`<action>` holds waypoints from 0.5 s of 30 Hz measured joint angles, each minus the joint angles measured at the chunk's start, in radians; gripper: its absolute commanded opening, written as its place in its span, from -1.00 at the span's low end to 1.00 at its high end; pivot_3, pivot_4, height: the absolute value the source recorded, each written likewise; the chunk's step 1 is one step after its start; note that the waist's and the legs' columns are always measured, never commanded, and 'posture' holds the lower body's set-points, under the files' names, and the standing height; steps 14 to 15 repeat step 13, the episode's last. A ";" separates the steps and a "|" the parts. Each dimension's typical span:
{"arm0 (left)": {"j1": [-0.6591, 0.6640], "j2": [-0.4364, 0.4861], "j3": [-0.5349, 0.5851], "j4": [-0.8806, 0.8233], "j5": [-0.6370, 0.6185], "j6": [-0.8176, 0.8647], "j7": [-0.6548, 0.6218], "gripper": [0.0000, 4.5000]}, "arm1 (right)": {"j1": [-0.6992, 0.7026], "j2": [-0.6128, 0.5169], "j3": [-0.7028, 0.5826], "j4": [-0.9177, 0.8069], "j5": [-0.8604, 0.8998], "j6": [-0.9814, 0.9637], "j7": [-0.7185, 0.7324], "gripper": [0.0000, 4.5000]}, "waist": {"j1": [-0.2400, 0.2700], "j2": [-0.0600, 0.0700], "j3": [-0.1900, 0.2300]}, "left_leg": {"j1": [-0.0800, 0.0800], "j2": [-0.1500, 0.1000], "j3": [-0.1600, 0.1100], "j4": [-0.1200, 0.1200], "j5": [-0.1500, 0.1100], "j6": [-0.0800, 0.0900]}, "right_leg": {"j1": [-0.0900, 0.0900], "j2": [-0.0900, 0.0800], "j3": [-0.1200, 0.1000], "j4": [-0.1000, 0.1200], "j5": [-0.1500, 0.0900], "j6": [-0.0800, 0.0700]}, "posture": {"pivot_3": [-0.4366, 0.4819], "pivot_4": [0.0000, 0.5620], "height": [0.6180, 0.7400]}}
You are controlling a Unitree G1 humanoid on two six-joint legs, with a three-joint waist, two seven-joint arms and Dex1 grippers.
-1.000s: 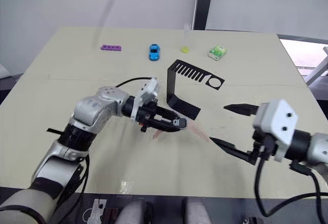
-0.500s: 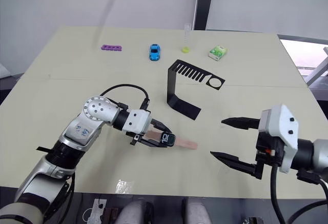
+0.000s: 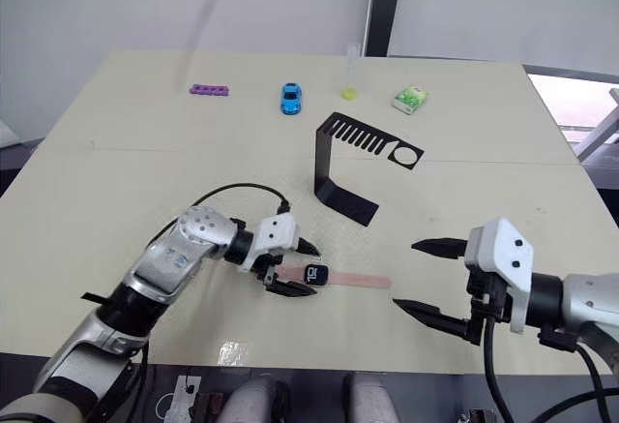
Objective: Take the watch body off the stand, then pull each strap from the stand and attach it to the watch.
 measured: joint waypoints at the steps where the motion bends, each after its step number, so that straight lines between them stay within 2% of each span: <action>1: 0.011 0.046 0.041 -0.020 -0.048 0.016 -0.037 0.99 | 0.007 -0.005 -0.015 0.008 0.001 0.000 0.011 1.00 | -0.003 0.000 0.000 | 0.000 0.000 0.000 0.000 0.000 0.000 | 0.000 0.000 0.000 0.000 0.000 0.000 | -0.05 -0.47 1.00; 4: 0.046 0.237 0.207 -0.026 -0.171 0.044 -0.173 0.99 | 0.036 -0.024 -0.107 0.051 0.014 0.005 0.053 1.00 | -0.011 0.000 0.000 | 0.000 0.001 0.000 -0.001 0.000 -0.001 | 0.000 0.000 -0.001 0.000 0.000 -0.001 | -0.05 -0.47 1.00; 7: 0.070 0.435 0.338 0.045 -0.260 0.042 -0.293 0.99 | 0.082 -0.053 -0.212 0.091 0.031 0.023 0.124 1.00 | -0.012 0.000 0.000 | 0.001 0.001 0.000 -0.002 0.000 -0.001 | 0.001 0.000 -0.001 -0.002 0.000 -0.001 | -0.05 -0.47 1.00; 11: 0.085 0.561 0.427 0.155 -0.278 0.009 -0.294 0.99 | 0.120 -0.067 -0.294 0.148 0.032 0.027 0.199 1.00 | -0.007 0.000 0.000 | 0.002 -0.001 -0.001 -0.002 -0.001 0.001 | 0.002 -0.002 -0.001 -0.003 0.000 -0.001 | -0.05 -0.47 1.00; 15: 0.094 0.581 0.450 0.194 -0.285 -0.024 -0.293 0.99 | 0.124 -0.086 -0.332 0.178 0.031 0.028 0.232 1.00 | -0.003 0.000 0.000 | 0.001 -0.001 -0.001 -0.002 -0.004 0.005 | 0.002 -0.002 -0.001 -0.003 0.000 -0.001 | -0.05 -0.47 1.00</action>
